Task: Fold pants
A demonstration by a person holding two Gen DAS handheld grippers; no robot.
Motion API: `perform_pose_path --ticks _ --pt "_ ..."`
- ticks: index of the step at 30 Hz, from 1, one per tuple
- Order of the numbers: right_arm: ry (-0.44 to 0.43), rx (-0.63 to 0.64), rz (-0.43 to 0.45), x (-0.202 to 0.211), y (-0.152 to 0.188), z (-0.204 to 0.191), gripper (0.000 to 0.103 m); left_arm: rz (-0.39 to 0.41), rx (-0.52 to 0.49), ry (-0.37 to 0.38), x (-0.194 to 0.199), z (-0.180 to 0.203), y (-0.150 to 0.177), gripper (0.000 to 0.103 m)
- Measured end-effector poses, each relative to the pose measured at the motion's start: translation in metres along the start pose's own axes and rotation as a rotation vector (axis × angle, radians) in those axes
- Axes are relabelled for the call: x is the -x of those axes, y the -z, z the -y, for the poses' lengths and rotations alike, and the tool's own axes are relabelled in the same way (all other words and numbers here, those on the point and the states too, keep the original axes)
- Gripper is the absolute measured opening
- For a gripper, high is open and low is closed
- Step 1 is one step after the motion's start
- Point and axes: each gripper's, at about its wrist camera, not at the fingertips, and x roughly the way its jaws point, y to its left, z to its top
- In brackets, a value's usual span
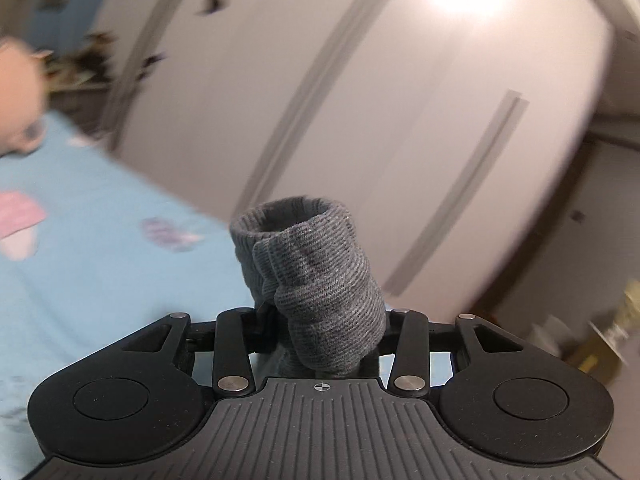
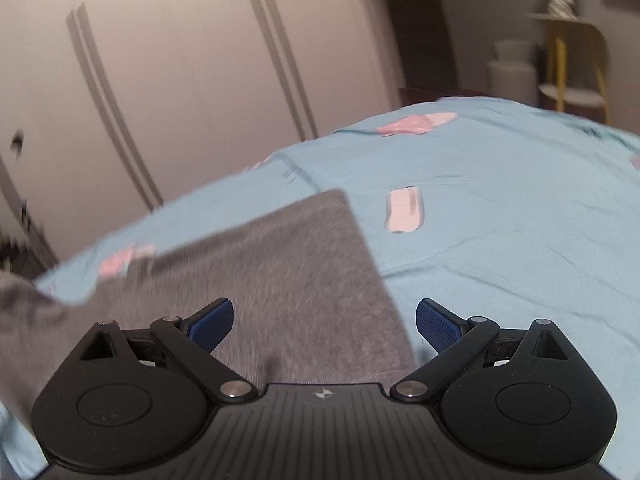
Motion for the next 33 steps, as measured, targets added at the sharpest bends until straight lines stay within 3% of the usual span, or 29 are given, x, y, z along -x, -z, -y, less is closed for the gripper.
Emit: perform_pose_path --ticks 3,6,10,11,12,14,15,17,18,20,22,24,27,29,31,33 --pt "-0.013 -0.102 0.043 0.011 -0.008 0.017 0.098 -0.027 -0.093 0.088 -0.011 0.071 0.024 0.044" --pt "0.002 -0.190 0.086 0.021 -0.016 0.037 0.098 -0.110 -0.186 0.156 -0.033 0.140 0.067 0.045" --pt "0.031 -0.281 0.102 0.029 -0.016 0.061 0.098 -0.222 -0.336 0.157 -0.063 0.215 0.146 0.048" --pt "0.032 -0.299 0.103 0.030 -0.016 0.066 0.098 -0.271 -0.381 0.160 -0.072 0.228 0.168 0.060" --pt "0.029 -0.313 0.102 0.030 -0.016 0.070 0.098 -0.371 -0.411 0.175 -0.079 0.240 0.191 0.067" --pt "0.023 -0.328 0.097 0.029 -0.015 0.075 0.098 -0.564 -0.451 0.212 -0.083 0.248 0.221 0.071" --pt "0.018 -0.335 0.093 0.028 -0.015 0.077 0.098 -0.591 -0.492 0.211 -0.079 0.248 0.229 0.072" --pt "-0.002 -0.353 0.083 0.025 -0.015 0.079 0.098 -0.560 -0.511 0.217 -0.062 0.242 0.226 0.074" --pt "-0.031 -0.363 0.071 0.022 -0.015 0.080 0.098 -0.542 -0.459 0.236 -0.052 0.232 0.214 0.077" --pt "-0.068 -0.369 0.060 0.017 -0.015 0.076 0.098 -0.502 -0.287 0.256 -0.032 0.210 0.189 0.097" --pt "-0.125 -0.365 0.050 0.011 -0.016 0.069 0.098 -0.404 -0.122 0.242 -0.013 0.176 0.168 0.100" --pt "-0.186 -0.345 0.027 0.007 -0.017 0.059 0.098 -0.325 -0.037 0.157 -0.004 0.142 0.155 0.100" --pt "-0.283 -0.314 -0.037 -0.001 -0.015 0.040 0.098 -0.227 0.024 -0.063 0.005 0.103 0.151 0.101" --pt "-0.337 -0.306 -0.085 -0.008 -0.013 0.028 0.098 -0.271 0.080 -0.182 -0.003 0.078 0.153 0.101" --pt "-0.348 -0.296 -0.142 -0.016 -0.009 0.016 0.098 -0.394 0.244 -0.207 -0.016 0.053 0.159 0.101" --pt "-0.336 -0.275 -0.192 -0.026 -0.006 0.005 0.098 -0.462 0.362 -0.219 -0.027 0.037 0.167 0.101"
